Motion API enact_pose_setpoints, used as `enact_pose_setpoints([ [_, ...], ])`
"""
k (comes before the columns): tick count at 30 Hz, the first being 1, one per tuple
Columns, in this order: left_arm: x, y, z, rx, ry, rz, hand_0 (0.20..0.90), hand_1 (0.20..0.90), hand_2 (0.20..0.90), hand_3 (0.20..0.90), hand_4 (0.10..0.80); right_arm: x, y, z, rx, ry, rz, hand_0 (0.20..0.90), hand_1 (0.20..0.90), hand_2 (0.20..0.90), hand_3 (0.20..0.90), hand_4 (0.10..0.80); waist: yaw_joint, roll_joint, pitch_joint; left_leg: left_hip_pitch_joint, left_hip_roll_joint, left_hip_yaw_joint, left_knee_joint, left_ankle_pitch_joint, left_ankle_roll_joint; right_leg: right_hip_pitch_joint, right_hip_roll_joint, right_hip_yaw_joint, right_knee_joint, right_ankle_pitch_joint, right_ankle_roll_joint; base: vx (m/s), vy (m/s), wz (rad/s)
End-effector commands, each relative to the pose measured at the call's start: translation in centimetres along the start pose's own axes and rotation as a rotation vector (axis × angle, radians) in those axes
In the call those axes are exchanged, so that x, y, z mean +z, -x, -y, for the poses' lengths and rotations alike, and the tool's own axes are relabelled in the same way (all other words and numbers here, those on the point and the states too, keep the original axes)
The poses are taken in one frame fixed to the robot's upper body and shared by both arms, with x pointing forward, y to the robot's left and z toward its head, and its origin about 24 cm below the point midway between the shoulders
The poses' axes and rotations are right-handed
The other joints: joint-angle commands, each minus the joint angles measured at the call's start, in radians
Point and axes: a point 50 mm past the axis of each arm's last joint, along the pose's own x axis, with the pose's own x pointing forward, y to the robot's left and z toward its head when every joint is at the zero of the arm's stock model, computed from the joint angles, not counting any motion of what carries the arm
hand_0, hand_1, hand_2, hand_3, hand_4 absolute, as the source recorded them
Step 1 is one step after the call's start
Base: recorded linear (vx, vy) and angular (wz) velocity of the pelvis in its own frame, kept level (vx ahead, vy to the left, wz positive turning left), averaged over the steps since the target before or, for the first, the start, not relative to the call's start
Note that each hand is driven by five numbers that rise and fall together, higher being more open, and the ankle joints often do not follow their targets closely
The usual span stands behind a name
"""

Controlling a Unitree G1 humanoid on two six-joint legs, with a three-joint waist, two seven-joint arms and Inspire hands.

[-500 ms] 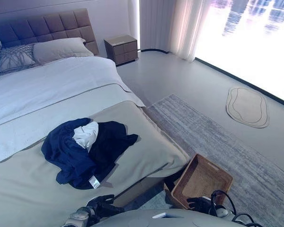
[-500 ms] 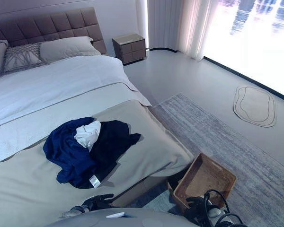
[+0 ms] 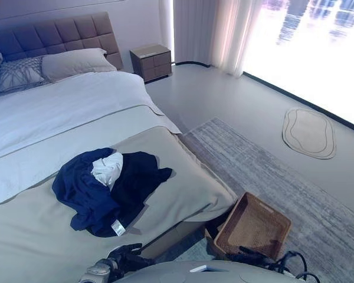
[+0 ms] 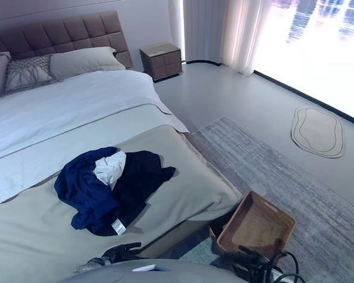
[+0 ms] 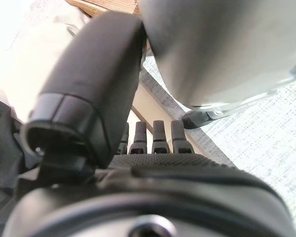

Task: Pick up the clothes from the bed and place them into the basket

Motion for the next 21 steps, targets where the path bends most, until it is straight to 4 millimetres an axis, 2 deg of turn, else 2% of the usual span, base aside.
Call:
enact_pose_setpoints([
  [1, 0.3, -0.1, -0.3, 0.026, 0.014, 0.027, 0.900, 0.900, 0.900, 0.900, 0.800, 3.6, -0.4, -6.0, 0.307, -0.207, 0.202, 0.900, 0.900, 0.900, 0.900, 0.800, 0.018, -0.009, 0.046, 0.059, -0.085, -0.008, 0.011, -0.151, 0.075, 0.000, 0.006, 0.007, 0.090, -0.083, 0.002, 0.055, 0.084, -0.03],
  [4, -0.4, 0.0, 0.1, 0.018, 0.013, 0.027, 0.900, 0.900, 0.900, 0.900, 0.800, 5.7, 0.2, -9.3, 0.422, -0.002, 0.318, 0.900, 0.900, 0.900, 0.900, 0.800, 0.031, -0.008, 0.050, 0.053, -0.091, -0.028, 0.011, -0.149, 0.078, -0.001, -0.003, -0.002, 0.100, -0.090, 0.000, 0.056, 0.078, 0.03],
  [5, -0.4, 0.0, 0.1, 0.019, 0.015, 0.028, 0.900, 0.900, 0.900, 0.900, 0.800, 6.1, 0.3, -9.7, 0.423, 0.054, 0.347, 0.900, 0.900, 0.900, 0.900, 0.800, 0.033, -0.009, 0.051, 0.052, -0.092, -0.032, 0.011, -0.148, 0.079, -0.002, -0.004, -0.004, 0.103, -0.091, 0.000, 0.039, 0.057, 0.09],
  [6, -0.3, 0.1, 0.1, 0.019, 0.010, 0.032, 0.900, 0.900, 0.900, 0.900, 0.800, 7.4, 0.9, -10.9, 0.434, 0.168, 0.423, 0.900, 0.900, 0.900, 0.900, 0.800, 0.043, -0.012, 0.055, 0.047, -0.094, -0.042, 0.014, -0.148, 0.081, -0.004, -0.008, -0.009, 0.109, -0.095, 0.000, 0.022, 0.055, 0.13],
  [8, 0.2, 0.0, 0.0, 0.022, 0.002, 0.049, 0.900, 0.900, 0.900, 0.900, 0.800, 10.7, 2.8, -14.2, 0.424, 0.503, 0.640, 0.900, 0.900, 0.900, 0.900, 0.800, 0.067, -0.020, 0.070, 0.032, -0.101, -0.066, 0.022, -0.146, 0.086, -0.013, -0.016, -0.024, 0.128, -0.105, -0.004, 0.009, 0.067, 0.24],
  [10, 0.8, 0.0, 0.1, 0.024, -0.002, 0.070, 0.900, 0.900, 0.900, 0.900, 0.800, 13.3, 4.6, -16.6, 0.370, 0.747, 0.813, 0.900, 0.900, 0.900, 0.900, 0.800, 0.089, -0.025, 0.084, 0.011, -0.108, -0.090, 0.036, -0.145, 0.091, -0.027, -0.023, -0.037, 0.146, -0.110, -0.008, -0.018, 0.072, 0.33],
  [13, 2.0, 0.0, -0.2, 0.030, -0.021, 0.115, 0.900, 0.900, 0.900, 0.900, 0.800, 17.6, 8.7, -21.0, 0.221, 1.122, 1.121, 0.900, 0.900, 0.900, 0.900, 0.800, 0.139, -0.033, 0.124, -0.052, -0.124, -0.135, 0.087, -0.148, 0.101, -0.066, -0.042, -0.064, 0.186, -0.116, -0.013, -0.065, 0.061, 0.44],
  [16, 3.1, 0.0, -0.7, 0.039, -0.046, 0.154, 0.900, 0.900, 0.900, 0.900, 0.800, 21.1, 12.3, -24.8, 0.054, 1.333, 1.334, 0.900, 0.900, 0.900, 0.900, 0.800, 0.193, -0.039, 0.171, -0.122, -0.138, -0.179, 0.137, -0.144, 0.107, -0.107, -0.060, -0.093, 0.222, -0.117, -0.015, -0.086, 0.026, 0.49],
  [17, 3.1, 0.0, -0.7, 0.039, -0.046, 0.155, 0.900, 0.900, 0.900, 0.900, 0.800, 21.1, 12.3, -24.8, 0.054, 1.333, 1.335, 0.900, 0.900, 0.900, 0.900, 0.800, 0.192, -0.039, 0.169, -0.126, -0.139, -0.180, 0.138, -0.142, 0.107, -0.110, -0.060, -0.095, 0.220, -0.114, -0.015, -0.079, 0.025, 0.49],
  [21, 4.6, 0.2, -1.6, 0.046, -0.066, 0.205, 0.900, 0.900, 0.900, 0.900, 0.800, 24.6, 16.8, -28.9, -0.211, 1.499, 1.603, 0.900, 0.900, 0.900, 0.900, 0.800, 0.265, -0.020, 0.240, -0.214, -0.156, -0.241, 0.170, -0.118, 0.106, -0.164, -0.087, -0.145, 0.275, -0.125, -0.012, -0.117, 0.039, 0.54],
])
